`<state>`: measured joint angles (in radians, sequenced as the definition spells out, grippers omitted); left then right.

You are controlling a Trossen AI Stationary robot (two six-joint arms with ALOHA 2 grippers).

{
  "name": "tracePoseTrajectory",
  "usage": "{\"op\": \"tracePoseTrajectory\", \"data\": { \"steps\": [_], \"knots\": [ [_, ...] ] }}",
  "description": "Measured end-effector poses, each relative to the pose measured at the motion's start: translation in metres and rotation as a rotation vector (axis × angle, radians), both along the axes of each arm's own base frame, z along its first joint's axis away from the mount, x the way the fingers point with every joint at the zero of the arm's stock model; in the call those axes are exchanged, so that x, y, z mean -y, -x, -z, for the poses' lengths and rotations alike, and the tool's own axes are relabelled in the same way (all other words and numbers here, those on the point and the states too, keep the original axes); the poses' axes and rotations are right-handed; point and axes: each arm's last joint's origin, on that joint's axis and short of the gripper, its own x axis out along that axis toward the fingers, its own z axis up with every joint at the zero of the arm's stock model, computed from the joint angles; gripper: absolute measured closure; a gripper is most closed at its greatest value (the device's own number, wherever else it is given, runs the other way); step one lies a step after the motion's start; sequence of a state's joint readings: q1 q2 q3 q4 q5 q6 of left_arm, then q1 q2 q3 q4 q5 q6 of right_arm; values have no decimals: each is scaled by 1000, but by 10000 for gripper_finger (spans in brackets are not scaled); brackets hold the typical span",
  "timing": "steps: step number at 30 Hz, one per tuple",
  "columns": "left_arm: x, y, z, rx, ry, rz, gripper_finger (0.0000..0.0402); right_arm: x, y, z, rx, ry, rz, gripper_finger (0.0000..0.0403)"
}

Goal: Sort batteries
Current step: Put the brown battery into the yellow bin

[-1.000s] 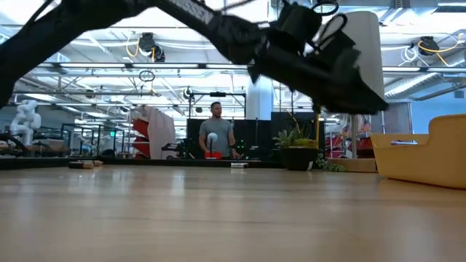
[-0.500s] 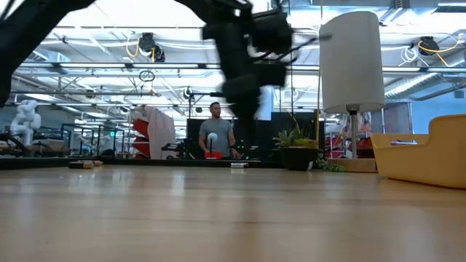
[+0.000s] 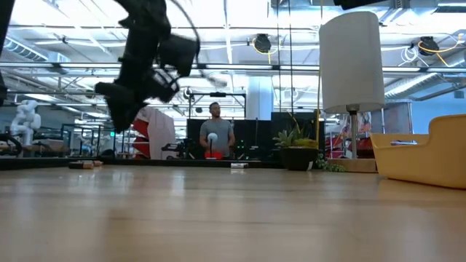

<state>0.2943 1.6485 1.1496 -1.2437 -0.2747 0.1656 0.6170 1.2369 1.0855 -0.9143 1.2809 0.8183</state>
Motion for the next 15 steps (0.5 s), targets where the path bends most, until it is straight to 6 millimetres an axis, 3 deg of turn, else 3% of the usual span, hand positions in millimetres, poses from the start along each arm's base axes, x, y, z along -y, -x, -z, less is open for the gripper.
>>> {"op": "tracePoseTrajectory", "data": {
  "steps": [5,15],
  "knots": [
    [-19,23,26,-89,79,-94,221,-2,-2,0,2,-64,-24,236],
    [-25,57,62,-203,110,-167,221,-5,-3,3,-10,-183,-66,236]
  ]
}}
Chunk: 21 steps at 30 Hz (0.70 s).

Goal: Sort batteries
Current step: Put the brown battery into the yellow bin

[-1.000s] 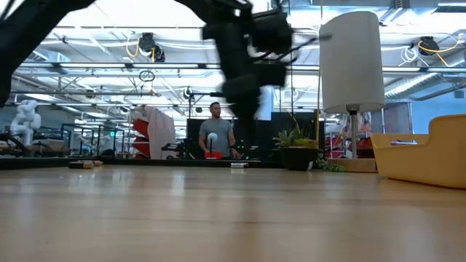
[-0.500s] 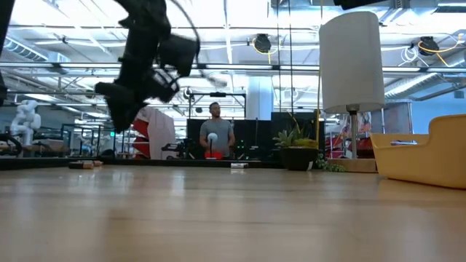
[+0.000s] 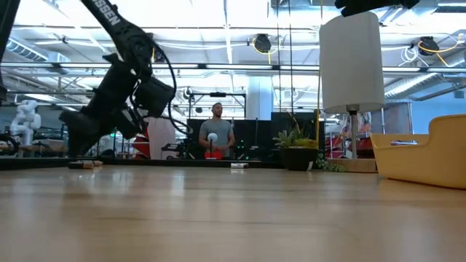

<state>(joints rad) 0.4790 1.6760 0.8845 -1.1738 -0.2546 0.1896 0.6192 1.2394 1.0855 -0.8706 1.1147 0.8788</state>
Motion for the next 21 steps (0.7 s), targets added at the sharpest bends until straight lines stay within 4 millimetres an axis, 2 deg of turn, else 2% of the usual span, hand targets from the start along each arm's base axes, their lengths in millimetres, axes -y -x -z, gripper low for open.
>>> {"op": "tracePoseTrajectory", "data": {
  "steps": [4,11,15,21],
  "knots": [
    [-5,3,10,37,-42,4,221,-5,-4,4,-14,-15,-17,236],
    [-13,8,11,44,-29,-21,221,-8,-6,7,-19,-7,-25,236],
    [-21,7,18,80,-5,-42,221,-8,-6,7,-20,-6,-26,236],
    [-23,6,29,31,35,-33,226,-9,-7,8,-39,-47,-49,236]
  ]
}}
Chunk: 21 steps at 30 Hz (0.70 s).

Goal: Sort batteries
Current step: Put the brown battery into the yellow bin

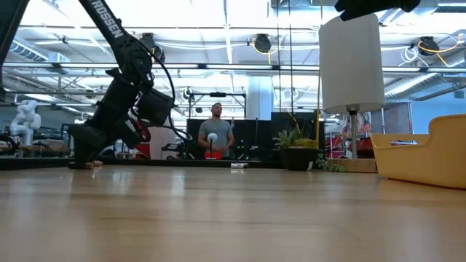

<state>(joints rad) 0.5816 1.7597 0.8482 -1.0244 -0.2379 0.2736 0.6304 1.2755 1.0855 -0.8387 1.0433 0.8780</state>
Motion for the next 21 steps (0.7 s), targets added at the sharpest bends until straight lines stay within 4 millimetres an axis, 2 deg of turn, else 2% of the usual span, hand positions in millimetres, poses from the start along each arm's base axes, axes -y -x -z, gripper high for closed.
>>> {"op": "tracePoseTrajectory", "data": {
  "steps": [3,9,10,17,21],
  "knots": [
    [0,0,1,-2,10,13,251,0,0,0,-2,-2,-1,236],
    [4,-2,1,-4,25,41,349,-1,-1,1,13,-21,9,236],
    [5,-2,1,-4,28,53,355,-1,-1,1,14,-21,9,236],
    [9,-13,-7,0,-7,119,355,-2,-2,-1,34,-37,10,236],
    [8,-26,-28,75,-59,139,355,-2,-2,-1,35,-37,10,236]
  ]
}}
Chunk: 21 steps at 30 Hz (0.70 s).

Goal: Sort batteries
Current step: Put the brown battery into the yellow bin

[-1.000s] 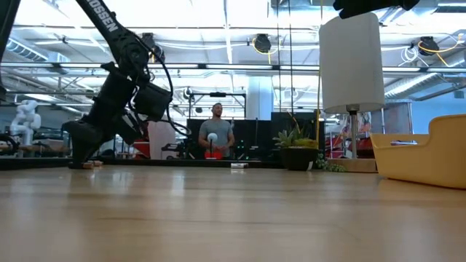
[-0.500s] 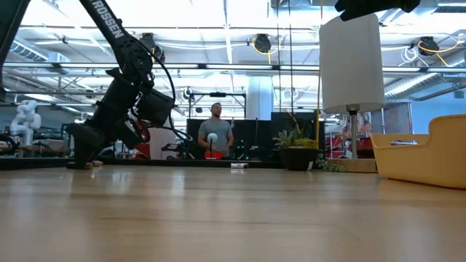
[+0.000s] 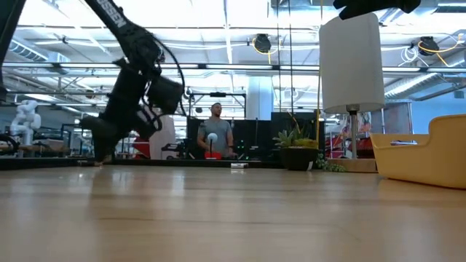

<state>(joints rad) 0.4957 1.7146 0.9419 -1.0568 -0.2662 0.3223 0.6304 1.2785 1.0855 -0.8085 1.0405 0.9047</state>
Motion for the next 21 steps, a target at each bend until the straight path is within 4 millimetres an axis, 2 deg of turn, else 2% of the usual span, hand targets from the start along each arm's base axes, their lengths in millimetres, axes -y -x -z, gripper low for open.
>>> {"op": "tracePoseTrajectory", "data": {
  "steps": [2,6,13,17,21],
  "knots": [
    [1,-5,-11,40,-3,7,355,0,0,0,0,0,0,236],
    [7,-23,-37,235,14,31,355,0,0,0,-1,2,0,236],
    [34,-87,-71,1007,218,153,355,0,0,0,-3,11,1,236],
    [60,-128,-78,1336,214,296,355,1,0,0,-1,14,5,236],
    [84,-167,-68,1589,197,334,355,2,-1,0,4,19,14,236]
  ]
}}
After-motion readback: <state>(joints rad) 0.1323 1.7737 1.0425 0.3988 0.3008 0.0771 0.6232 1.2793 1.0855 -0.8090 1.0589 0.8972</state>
